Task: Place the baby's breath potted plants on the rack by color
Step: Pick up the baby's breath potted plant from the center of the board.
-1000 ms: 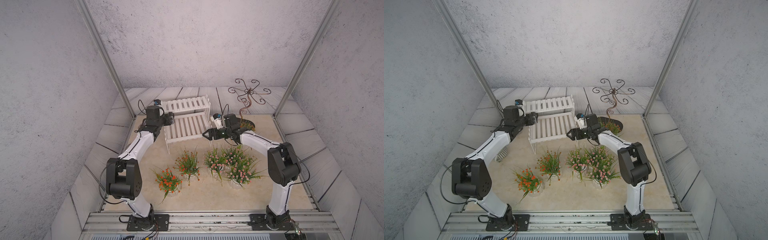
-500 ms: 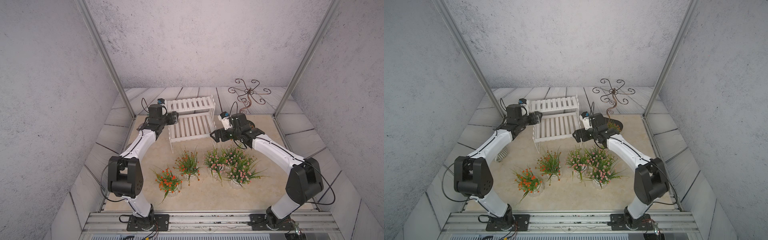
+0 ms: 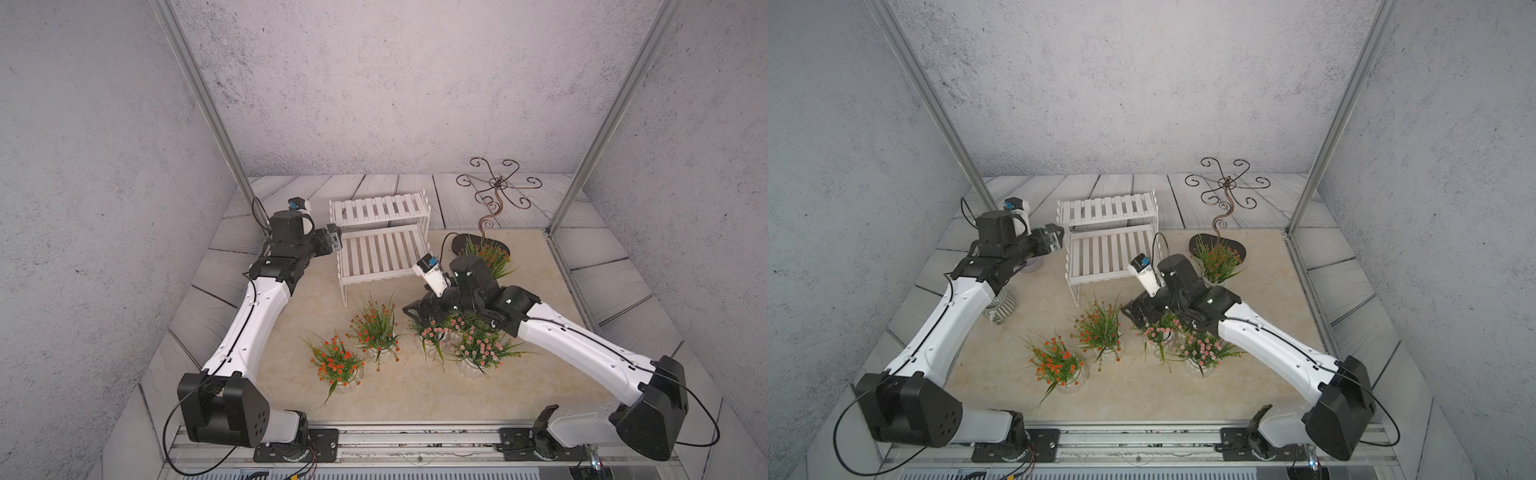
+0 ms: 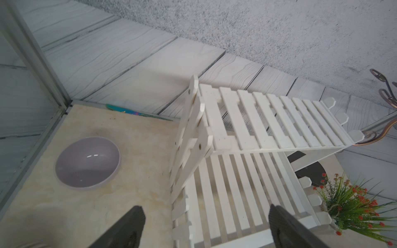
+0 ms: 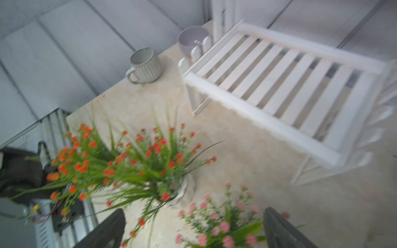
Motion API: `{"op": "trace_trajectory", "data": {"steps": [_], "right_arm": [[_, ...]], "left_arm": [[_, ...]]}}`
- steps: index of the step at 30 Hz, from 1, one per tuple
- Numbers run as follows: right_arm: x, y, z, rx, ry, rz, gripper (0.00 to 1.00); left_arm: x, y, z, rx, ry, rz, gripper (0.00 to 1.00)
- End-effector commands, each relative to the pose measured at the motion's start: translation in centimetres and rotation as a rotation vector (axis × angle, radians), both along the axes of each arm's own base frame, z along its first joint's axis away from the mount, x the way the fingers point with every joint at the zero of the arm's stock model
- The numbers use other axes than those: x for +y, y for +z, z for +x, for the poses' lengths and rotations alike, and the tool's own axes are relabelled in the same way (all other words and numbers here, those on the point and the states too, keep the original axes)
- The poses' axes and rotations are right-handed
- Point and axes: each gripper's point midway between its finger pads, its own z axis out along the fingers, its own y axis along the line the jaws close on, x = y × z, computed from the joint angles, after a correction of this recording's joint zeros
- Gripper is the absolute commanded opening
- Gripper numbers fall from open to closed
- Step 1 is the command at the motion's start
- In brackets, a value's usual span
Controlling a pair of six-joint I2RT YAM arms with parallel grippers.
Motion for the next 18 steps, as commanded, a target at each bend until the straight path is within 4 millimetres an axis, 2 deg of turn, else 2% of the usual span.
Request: {"op": "trace_trajectory", "data": {"steps": [1,3,5,7,12,18], "right_arm": [[0.3,-0.8,-3.9,-0.021,0.02,-0.01,1.0],[1.4,-2.1,-6.6,-0.02,0.051,-0.017,1.0],[2.4,-4.1,-8.2,-0.011,0.058,-0.033,1.0],[3.2,-6.2,-8.9,0.023,0.051,-0.043,0.99],[5.3,-10.3,-8.1,0.069,-0.01,-0.042,0.99],[7.2,-12.7,-6.0,0.059,-0.084,-0.056,0.99]], "left_arm": [[0.6,-2.8,-2.0,0.109,0.023,-0.014,0.98],[0.6,-3.3,-2.4,0.127,0.022,-0.022,0.98],[0.7,-3.7,-2.7,0.137,0.026,-0.025,0.98],[0.8,-3.9,-2.9,0.141,0.035,-0.031,0.98],[0.6,-3.5,-3.5,0.126,0.033,-0.053,0.98],[0.8,-2.1,-4.5,0.088,0.032,-0.053,0.98]]}}
